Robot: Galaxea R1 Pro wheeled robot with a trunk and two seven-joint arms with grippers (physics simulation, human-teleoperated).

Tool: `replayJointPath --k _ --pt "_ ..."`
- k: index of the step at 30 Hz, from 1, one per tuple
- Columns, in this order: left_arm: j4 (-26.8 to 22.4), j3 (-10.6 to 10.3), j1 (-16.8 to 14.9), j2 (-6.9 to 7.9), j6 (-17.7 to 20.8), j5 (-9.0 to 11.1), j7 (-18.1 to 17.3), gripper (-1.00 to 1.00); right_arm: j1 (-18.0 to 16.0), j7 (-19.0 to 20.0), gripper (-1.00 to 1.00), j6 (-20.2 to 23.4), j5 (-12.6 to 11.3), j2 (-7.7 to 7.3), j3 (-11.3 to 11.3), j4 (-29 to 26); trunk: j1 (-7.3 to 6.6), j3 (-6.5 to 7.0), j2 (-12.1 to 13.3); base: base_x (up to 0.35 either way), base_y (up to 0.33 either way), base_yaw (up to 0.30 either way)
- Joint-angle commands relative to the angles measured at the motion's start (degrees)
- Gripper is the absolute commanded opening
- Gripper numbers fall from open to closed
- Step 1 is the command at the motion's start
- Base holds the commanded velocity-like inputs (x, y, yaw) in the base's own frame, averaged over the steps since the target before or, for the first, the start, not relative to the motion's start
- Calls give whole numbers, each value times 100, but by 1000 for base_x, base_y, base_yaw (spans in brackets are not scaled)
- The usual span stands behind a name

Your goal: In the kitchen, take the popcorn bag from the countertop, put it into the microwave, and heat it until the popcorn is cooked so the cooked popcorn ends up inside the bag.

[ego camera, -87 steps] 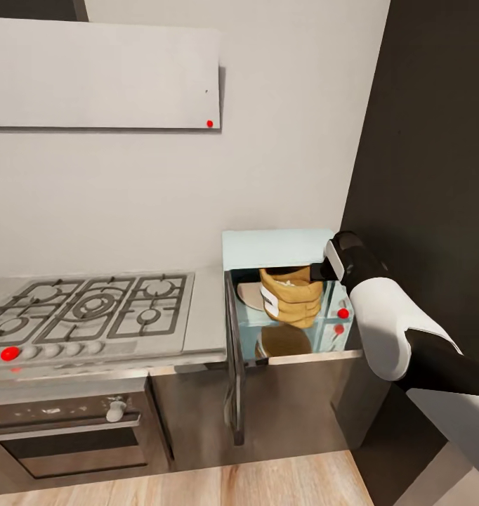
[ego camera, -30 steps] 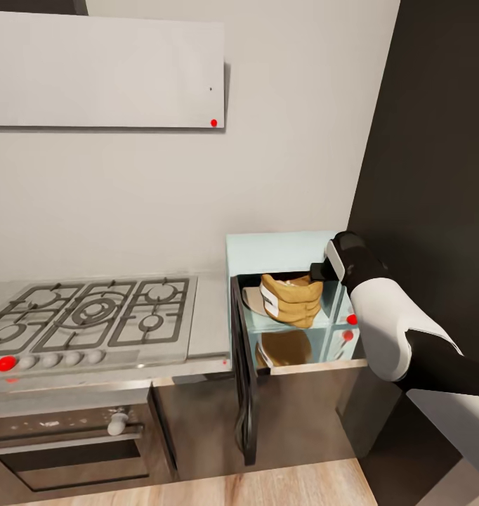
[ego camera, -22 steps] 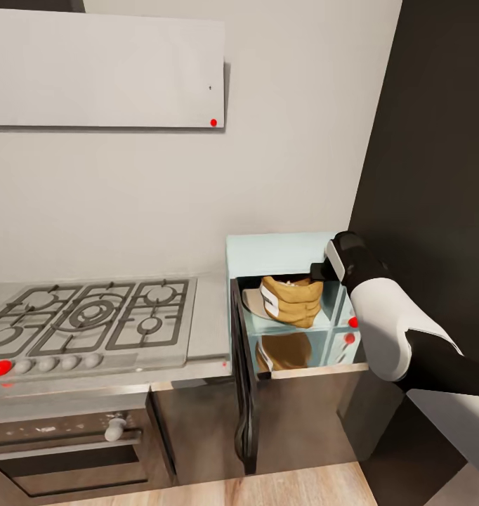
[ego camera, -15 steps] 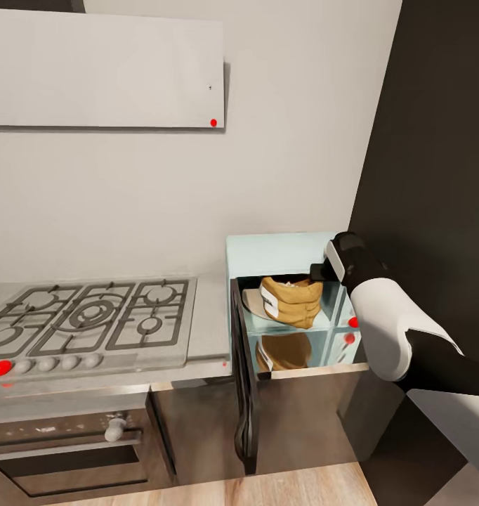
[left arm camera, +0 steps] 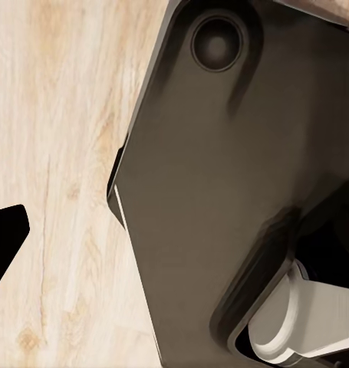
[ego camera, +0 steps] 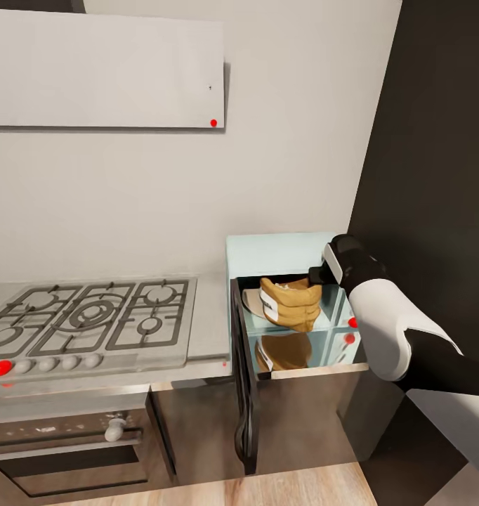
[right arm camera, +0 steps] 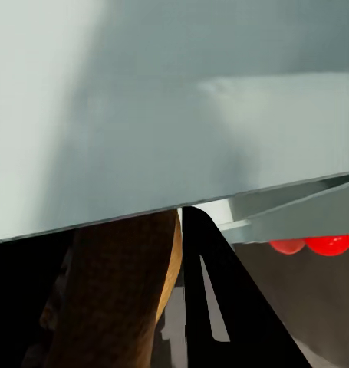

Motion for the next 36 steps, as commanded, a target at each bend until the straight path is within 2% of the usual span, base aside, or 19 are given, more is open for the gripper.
replayJointPath --k 1,13,14,31,36 --pt "-8 6 1 -2 -12 21 15 100 0 -47 -100 9 -44 10 -42 28 1 -8 -4 0 0 0" --pt "-8 6 1 -2 -9 21 13 100 0 -47 -100 25 -37 -7 -42 27 1 -8 -4 0 0 0" --pt "-8 6 1 -2 -10 21 14 100 0 -47 100 25 -32 -7 -42 27 1 -8 -4 0 0 0" --pt "-8 6 1 -2 -14 16 8 100 0 -29 100 25 -32 -21 -35 -69 1 -8 -4 -3 0 0" --pt "-8 14 2 -2 -12 17 10 100 0 -21 100 25 -43 -16 -34 -69 1 -8 -4 -268 0 0"
